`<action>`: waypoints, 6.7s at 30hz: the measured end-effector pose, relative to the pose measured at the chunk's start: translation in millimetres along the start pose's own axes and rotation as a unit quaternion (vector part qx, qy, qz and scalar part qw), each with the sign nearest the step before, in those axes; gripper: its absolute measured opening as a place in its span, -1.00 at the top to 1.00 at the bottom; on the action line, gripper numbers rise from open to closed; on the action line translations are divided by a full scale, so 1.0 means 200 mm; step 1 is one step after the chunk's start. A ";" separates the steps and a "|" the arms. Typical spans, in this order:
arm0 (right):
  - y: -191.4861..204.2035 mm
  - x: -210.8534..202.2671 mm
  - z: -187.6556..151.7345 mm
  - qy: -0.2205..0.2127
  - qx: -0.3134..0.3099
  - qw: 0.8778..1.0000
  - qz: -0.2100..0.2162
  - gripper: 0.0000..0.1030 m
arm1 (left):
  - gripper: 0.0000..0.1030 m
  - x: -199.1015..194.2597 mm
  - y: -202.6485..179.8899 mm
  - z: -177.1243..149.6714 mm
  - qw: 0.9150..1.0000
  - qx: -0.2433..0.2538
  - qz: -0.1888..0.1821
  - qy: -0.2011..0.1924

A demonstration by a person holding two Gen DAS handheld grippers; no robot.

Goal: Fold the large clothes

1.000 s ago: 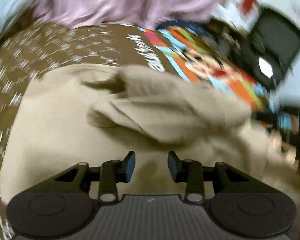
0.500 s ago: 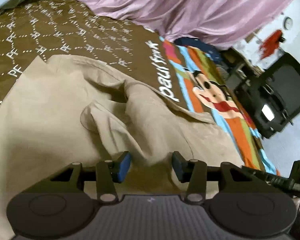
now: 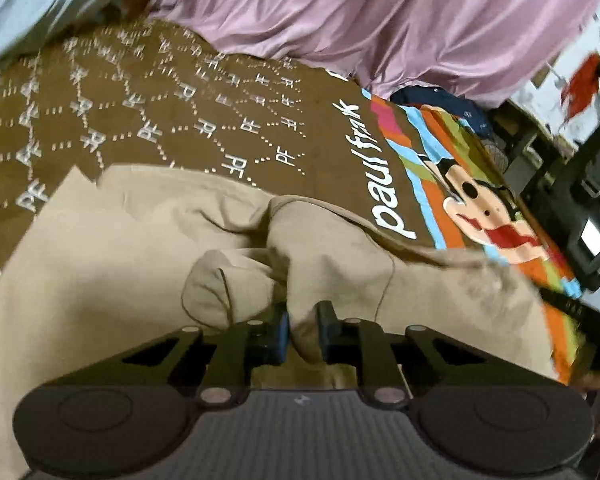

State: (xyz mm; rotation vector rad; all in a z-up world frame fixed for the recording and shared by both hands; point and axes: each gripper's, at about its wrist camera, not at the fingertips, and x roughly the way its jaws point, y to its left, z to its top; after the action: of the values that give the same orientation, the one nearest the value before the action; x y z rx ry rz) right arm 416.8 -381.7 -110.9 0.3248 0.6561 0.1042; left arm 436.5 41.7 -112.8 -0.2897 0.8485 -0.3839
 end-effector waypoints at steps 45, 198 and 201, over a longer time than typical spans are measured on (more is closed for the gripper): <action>0.50 -0.91 -0.32 -0.076 -0.227 0.971 -0.005 -0.52 | -0.99 -0.90 -0.37 -0.30 0.992 0.088 0.085 -0.040; 0.43 -1.90 -1.13 -0.092 -0.281 0.938 -0.183 0.92 | -0.17 -1.58 -0.06 -0.99 0.920 0.336 0.198 0.032; 0.43 -1.90 -1.13 -0.092 -0.280 0.938 -0.183 0.92 | 0.10 -1.55 -0.04 -0.96 0.922 0.336 0.187 0.034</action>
State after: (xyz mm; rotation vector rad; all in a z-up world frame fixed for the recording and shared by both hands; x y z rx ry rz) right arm -21.5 -315.2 -30.2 -0.3377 0.4652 -0.0967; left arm 100.3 153.7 -22.8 0.5226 0.7701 -0.3046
